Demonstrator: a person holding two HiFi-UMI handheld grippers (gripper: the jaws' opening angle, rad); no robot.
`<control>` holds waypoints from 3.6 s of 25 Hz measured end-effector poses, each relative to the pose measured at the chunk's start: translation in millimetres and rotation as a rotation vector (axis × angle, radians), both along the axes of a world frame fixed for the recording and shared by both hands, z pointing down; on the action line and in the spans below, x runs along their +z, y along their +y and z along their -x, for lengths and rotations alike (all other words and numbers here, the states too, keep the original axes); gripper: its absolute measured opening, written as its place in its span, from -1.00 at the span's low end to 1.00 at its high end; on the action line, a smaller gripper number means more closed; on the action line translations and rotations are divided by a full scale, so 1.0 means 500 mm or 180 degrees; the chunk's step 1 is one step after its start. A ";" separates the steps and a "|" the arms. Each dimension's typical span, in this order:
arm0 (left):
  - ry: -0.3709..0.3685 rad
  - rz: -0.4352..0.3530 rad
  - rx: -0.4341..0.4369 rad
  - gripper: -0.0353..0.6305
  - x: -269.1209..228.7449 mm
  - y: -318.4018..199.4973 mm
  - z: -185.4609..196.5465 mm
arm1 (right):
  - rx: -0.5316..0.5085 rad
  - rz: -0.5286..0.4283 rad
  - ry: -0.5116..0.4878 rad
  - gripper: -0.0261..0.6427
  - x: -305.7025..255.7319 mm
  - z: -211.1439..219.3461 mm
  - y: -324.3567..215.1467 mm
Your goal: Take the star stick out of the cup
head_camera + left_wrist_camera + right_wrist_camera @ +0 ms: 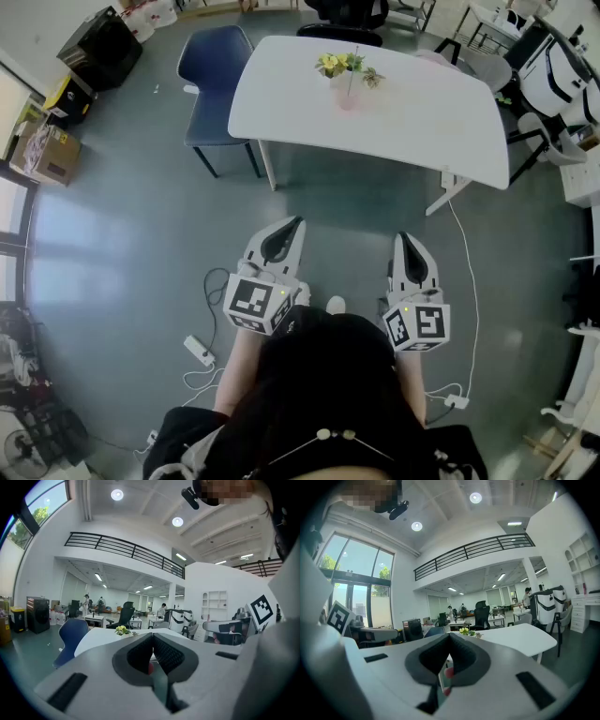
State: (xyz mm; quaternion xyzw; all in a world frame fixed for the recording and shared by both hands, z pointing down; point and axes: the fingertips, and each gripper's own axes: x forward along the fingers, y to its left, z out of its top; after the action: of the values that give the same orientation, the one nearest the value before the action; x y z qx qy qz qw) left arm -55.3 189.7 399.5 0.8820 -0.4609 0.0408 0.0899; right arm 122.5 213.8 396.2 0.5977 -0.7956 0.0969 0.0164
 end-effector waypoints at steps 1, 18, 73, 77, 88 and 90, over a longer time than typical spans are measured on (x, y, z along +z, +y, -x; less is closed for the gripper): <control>-0.0001 0.0002 0.0000 -0.88 -0.001 -0.001 0.002 | -0.0002 -0.0005 -0.0010 -0.92 -0.001 0.002 -0.001; -0.0026 0.0001 -0.0023 -0.88 0.006 -0.028 0.023 | -0.0001 -0.0008 -0.0199 -0.92 0.004 0.021 -0.021; 0.0052 0.0419 -0.0124 -0.70 0.083 -0.657 -0.056 | -0.0564 0.1017 0.0077 -0.70 0.238 -0.045 -0.905; 0.0045 0.0420 -0.0086 -0.70 0.073 -0.706 -0.036 | -0.0560 0.1225 0.0193 -0.69 0.288 -0.017 -0.976; 0.0028 0.0466 -0.0037 -0.70 0.084 -0.808 0.000 | -0.0600 0.1715 0.0478 -0.66 0.414 0.039 -1.110; 0.0025 0.0474 -0.0085 -0.70 0.086 -0.820 0.017 | -0.0596 0.1744 0.0515 -0.66 0.423 0.046 -1.122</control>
State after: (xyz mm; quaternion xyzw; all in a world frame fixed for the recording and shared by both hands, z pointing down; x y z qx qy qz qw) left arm -64.0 -220.2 442.3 0.8668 -0.4679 0.0704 0.1575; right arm 99.8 -347.3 607.6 0.5009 -0.7876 0.2581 0.2493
